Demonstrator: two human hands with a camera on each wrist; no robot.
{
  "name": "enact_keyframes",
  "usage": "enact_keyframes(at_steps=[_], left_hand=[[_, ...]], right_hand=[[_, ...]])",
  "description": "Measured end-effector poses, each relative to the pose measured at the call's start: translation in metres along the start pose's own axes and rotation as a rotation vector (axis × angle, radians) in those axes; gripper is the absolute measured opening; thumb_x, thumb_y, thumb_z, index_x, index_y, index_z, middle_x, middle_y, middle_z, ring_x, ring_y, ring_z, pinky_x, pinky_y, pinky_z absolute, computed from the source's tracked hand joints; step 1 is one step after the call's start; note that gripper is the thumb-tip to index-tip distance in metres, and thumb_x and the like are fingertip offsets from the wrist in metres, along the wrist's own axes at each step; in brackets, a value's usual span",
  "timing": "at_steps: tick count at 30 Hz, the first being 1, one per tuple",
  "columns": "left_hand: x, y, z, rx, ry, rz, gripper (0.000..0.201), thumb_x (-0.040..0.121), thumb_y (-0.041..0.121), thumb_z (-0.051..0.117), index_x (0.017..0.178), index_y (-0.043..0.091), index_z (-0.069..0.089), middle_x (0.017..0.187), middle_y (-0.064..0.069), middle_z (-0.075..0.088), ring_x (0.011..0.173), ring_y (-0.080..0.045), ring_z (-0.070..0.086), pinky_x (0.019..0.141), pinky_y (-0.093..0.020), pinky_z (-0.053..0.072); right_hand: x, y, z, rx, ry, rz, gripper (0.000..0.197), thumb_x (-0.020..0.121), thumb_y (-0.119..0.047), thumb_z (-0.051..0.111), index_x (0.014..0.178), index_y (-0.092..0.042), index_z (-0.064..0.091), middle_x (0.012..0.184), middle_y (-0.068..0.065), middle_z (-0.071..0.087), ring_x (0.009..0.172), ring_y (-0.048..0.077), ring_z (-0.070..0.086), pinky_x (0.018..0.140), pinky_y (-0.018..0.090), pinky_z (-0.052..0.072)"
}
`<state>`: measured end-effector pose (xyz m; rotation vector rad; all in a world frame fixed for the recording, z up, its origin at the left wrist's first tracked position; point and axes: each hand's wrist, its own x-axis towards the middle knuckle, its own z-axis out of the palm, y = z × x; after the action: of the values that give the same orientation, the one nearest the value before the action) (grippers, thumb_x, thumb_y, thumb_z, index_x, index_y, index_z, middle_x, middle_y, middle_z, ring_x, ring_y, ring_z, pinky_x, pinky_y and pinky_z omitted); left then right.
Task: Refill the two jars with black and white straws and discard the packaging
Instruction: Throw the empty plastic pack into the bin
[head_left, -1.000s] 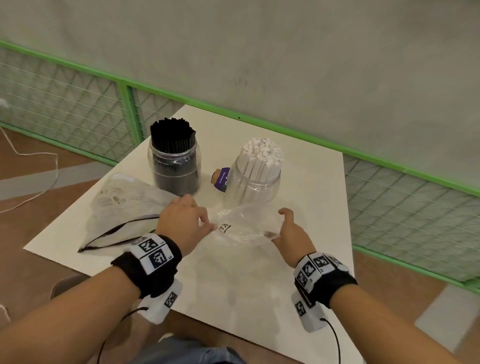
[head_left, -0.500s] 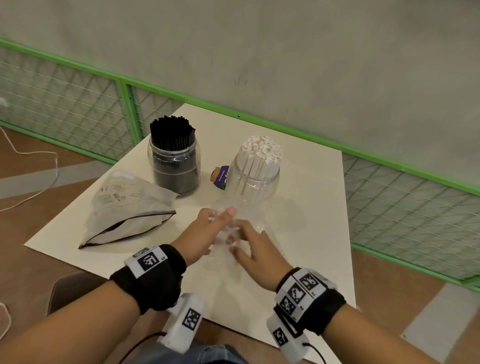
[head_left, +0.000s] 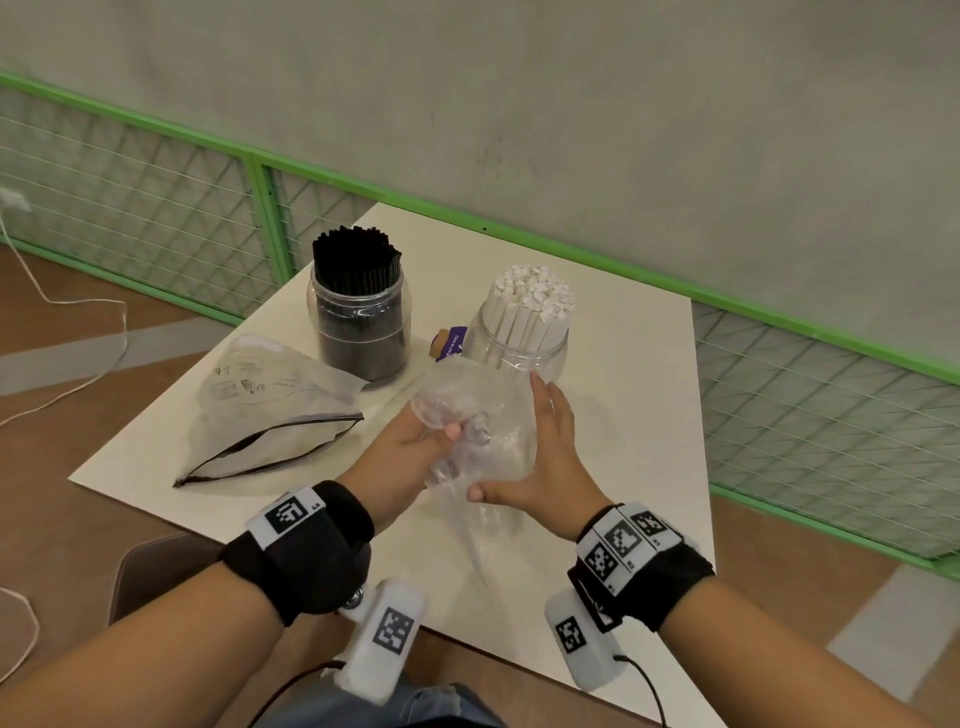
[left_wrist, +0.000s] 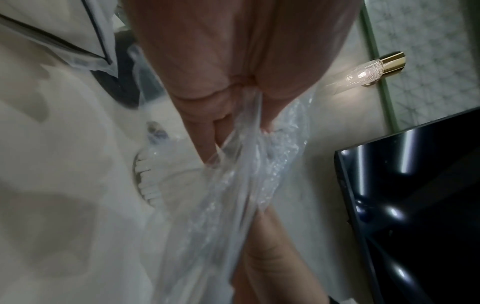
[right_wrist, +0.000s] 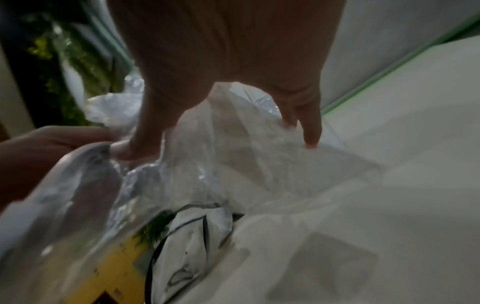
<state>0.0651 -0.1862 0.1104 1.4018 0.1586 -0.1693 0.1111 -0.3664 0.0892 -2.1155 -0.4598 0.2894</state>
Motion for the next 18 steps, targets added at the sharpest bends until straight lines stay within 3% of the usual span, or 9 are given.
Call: enact_keyframes(at_steps=[3,5,8,10,11,13,15,16,18], left_hand=[[0.002,0.003,-0.001,-0.082,-0.111,-0.007,0.036,0.096,0.012,0.045,0.131,0.009,0.050,0.124,-0.012,0.062,0.115,-0.026,0.059,0.098,-0.043,0.047],[0.006,-0.001,-0.007,-0.044,-0.113,-0.021,0.035,0.096,0.017,0.049,0.130,0.011,0.051,0.123,-0.011,0.063,0.116,-0.028,0.058,0.098,-0.046,0.047],[0.009,-0.005,-0.010,0.179,0.090,0.079,0.050,0.085,0.024,0.065,0.129,0.018,0.043,0.120,-0.004,0.059,0.110,-0.022,0.059,0.093,-0.040,0.050],[0.003,-0.004,-0.010,0.428,0.334,0.263,0.071,0.079,0.021,0.072,0.137,0.026,0.030,0.128,0.005,0.044,0.115,-0.011,0.048,0.099,-0.031,0.042],[-0.002,-0.003,-0.010,0.588,0.363,0.393,0.081,0.077,0.027,0.074,0.141,0.027,0.025,0.134,0.008,0.035,0.124,-0.011,0.039,0.105,-0.031,0.033],[-0.009,0.000,-0.006,0.880,0.189,0.521,0.095,0.069,0.053,0.071,0.144,0.033,0.016,0.148,0.009,0.018,0.138,-0.014,0.017,0.112,-0.033,0.018],[-0.008,-0.005,-0.001,0.978,-0.012,0.394,0.110,0.058,0.072,0.068,0.145,0.041,0.008,0.154,0.015,0.000,0.141,-0.009,0.003,0.114,-0.036,0.013],[-0.005,-0.009,0.000,0.920,-0.051,0.309,0.117,0.053,0.074,0.070,0.145,0.042,0.005,0.154,0.017,-0.003,0.140,-0.006,0.003,0.116,-0.037,0.013],[0.002,-0.013,0.002,0.682,-0.058,0.227,0.126,0.046,0.071,0.076,0.146,0.042,0.005,0.154,0.015,0.005,0.139,-0.004,0.011,0.116,-0.038,0.020]], right_hand=[[0.004,0.004,0.002,0.225,-0.108,0.040,0.127,0.056,-0.032,0.092,0.147,-0.039,0.004,0.140,-0.022,0.038,0.130,-0.006,0.038,0.106,0.020,0.036],[0.003,0.004,0.005,0.140,-0.103,0.101,0.110,0.058,-0.035,0.090,0.144,-0.032,0.022,0.126,-0.018,0.053,0.116,0.004,0.054,0.095,0.022,0.046],[0.003,0.003,0.001,0.029,0.023,0.161,0.053,0.071,-0.025,0.080,0.114,-0.026,0.049,0.098,-0.009,0.064,0.088,0.012,0.062,0.074,0.021,0.049],[0.004,0.004,-0.003,-0.093,0.064,0.178,0.029,0.076,-0.020,0.071,0.096,-0.025,0.051,0.085,-0.005,0.062,0.079,0.018,0.060,0.066,0.026,0.047],[0.005,0.005,-0.005,-0.180,0.062,0.178,0.023,0.078,-0.019,0.068,0.086,-0.026,0.048,0.079,-0.004,0.058,0.077,0.021,0.057,0.062,0.027,0.044],[0.005,0.001,-0.007,-0.290,0.022,0.135,0.023,0.079,-0.016,0.063,0.075,-0.029,0.044,0.073,-0.005,0.055,0.074,0.023,0.054,0.057,0.026,0.038],[0.004,-0.008,-0.006,-0.247,-0.002,0.043,0.014,0.079,-0.014,0.062,0.080,-0.026,0.055,0.077,-0.004,0.062,0.076,0.022,0.058,0.062,0.031,0.045],[0.003,-0.013,-0.004,-0.207,0.005,-0.005,0.011,0.079,-0.014,0.062,0.083,-0.023,0.060,0.078,-0.004,0.064,0.075,0.021,0.060,0.065,0.034,0.048],[0.003,-0.024,-0.001,-0.130,0.031,-0.087,0.012,0.078,-0.016,0.063,0.089,-0.021,0.063,0.081,-0.003,0.065,0.075,0.018,0.060,0.068,0.035,0.049]])
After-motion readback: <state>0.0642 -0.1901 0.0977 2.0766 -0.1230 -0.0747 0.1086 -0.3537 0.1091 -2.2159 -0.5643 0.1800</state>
